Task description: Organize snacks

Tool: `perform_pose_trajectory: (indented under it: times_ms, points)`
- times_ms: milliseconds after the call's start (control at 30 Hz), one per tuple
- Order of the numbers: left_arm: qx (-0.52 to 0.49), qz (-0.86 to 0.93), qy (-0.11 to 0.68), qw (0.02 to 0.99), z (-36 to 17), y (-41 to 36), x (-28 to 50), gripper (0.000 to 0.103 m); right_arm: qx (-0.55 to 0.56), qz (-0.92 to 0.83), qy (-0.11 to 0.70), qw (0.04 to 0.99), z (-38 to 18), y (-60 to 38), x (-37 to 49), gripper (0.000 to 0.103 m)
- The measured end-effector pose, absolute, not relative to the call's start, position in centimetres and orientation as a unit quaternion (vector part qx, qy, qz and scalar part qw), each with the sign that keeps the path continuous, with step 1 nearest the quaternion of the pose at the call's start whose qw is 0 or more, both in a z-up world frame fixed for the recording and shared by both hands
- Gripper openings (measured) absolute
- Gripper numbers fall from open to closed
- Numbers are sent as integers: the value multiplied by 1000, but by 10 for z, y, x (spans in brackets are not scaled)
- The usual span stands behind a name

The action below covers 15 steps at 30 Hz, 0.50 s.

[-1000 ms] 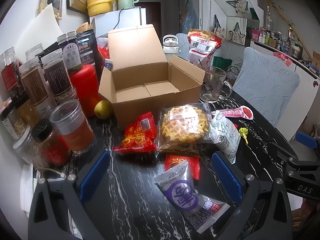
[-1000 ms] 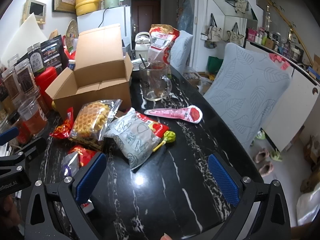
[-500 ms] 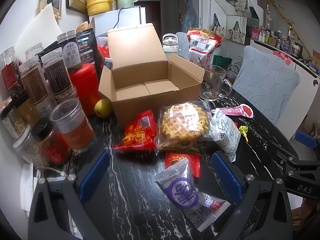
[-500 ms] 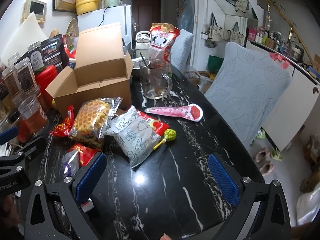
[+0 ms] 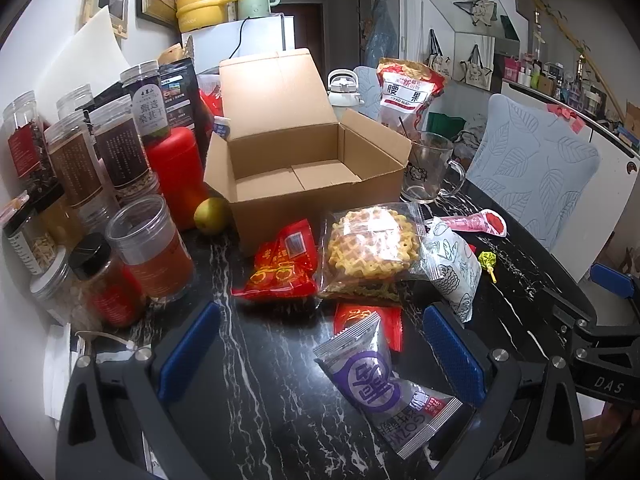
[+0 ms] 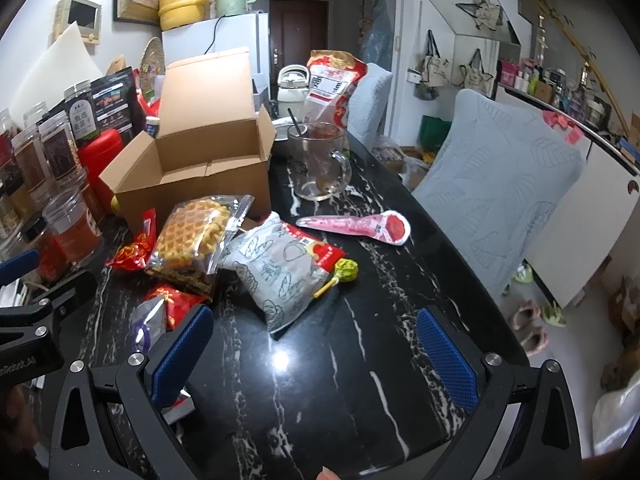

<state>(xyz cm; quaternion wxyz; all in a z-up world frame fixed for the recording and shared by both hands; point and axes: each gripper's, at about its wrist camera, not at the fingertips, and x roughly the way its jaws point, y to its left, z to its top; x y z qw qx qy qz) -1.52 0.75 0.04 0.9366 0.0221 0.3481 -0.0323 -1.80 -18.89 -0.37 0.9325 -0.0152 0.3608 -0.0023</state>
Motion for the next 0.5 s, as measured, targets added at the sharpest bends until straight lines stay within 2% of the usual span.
perform_pose_trajectory:
  times_ms: [500]
  points:
    - [16, -4, 351, 936, -2, 33, -24, 103, -22, 34, 365, 930, -10, -175, -21, 103]
